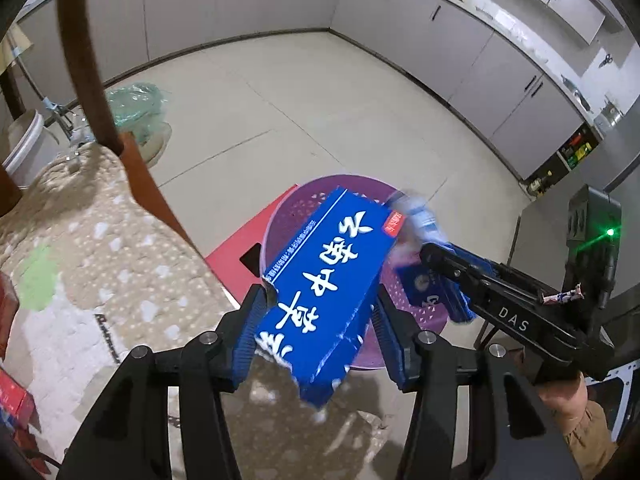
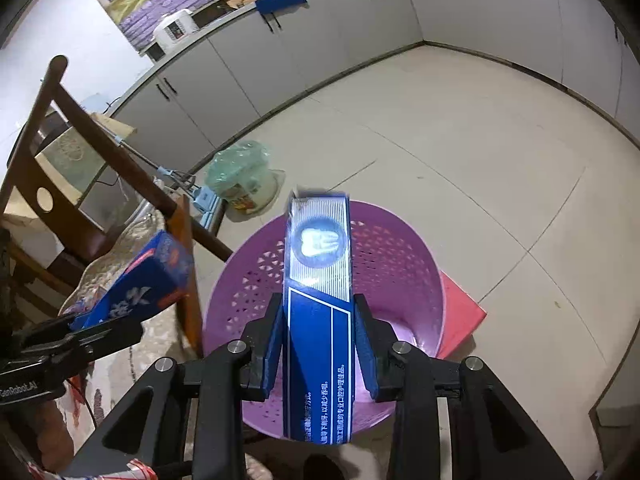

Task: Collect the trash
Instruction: 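Carry both boxes over the purple wastebasket and open both tools, then grasp the white box with left tool while right tool grasps red ointment box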

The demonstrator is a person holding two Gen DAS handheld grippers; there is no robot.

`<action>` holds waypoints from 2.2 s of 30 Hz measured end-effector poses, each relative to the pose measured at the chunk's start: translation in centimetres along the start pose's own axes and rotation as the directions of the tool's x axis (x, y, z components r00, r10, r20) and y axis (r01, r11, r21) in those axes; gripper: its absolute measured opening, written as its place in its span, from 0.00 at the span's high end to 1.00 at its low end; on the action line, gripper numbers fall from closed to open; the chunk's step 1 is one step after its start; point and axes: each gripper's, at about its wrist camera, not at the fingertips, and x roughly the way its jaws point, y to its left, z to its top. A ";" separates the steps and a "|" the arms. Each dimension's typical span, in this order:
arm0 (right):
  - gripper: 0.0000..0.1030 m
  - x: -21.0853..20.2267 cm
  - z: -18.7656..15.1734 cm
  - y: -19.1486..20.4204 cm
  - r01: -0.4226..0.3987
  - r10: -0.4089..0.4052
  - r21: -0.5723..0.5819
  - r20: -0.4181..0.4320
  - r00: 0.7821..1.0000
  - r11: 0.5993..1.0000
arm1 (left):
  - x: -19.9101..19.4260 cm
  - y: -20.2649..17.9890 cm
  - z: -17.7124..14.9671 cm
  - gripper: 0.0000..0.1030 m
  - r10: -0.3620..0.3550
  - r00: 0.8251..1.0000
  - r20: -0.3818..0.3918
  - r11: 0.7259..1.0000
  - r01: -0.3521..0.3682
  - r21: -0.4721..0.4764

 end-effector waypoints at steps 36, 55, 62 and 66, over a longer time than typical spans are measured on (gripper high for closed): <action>0.26 -0.1 -8.1 25.6 -0.216 0.187 -0.358 -0.112 0.976 0.908 | -23.6 24.5 -24.8 0.31 0.484 0.873 0.058 0.767 -0.391 -0.509; 0.25 6.7 -11.3 38.0 -0.371 0.251 -0.491 -0.294 0.922 0.789 | -22.3 39.3 -24.7 0.30 0.339 0.940 0.033 0.584 -0.183 -0.791; 0.25 10.8 -10.5 41.2 -0.415 0.270 -0.487 -0.341 0.900 0.769 | -20.3 41.5 -22.6 0.30 0.311 0.950 0.016 0.571 -0.174 -0.803; 0.25 13.2 -10.7 42.4 -0.420 0.247 -0.489 -0.380 0.891 0.765 | -18.7 42.5 -22.1 0.30 0.286 0.958 -0.003 0.572 -0.174 -0.802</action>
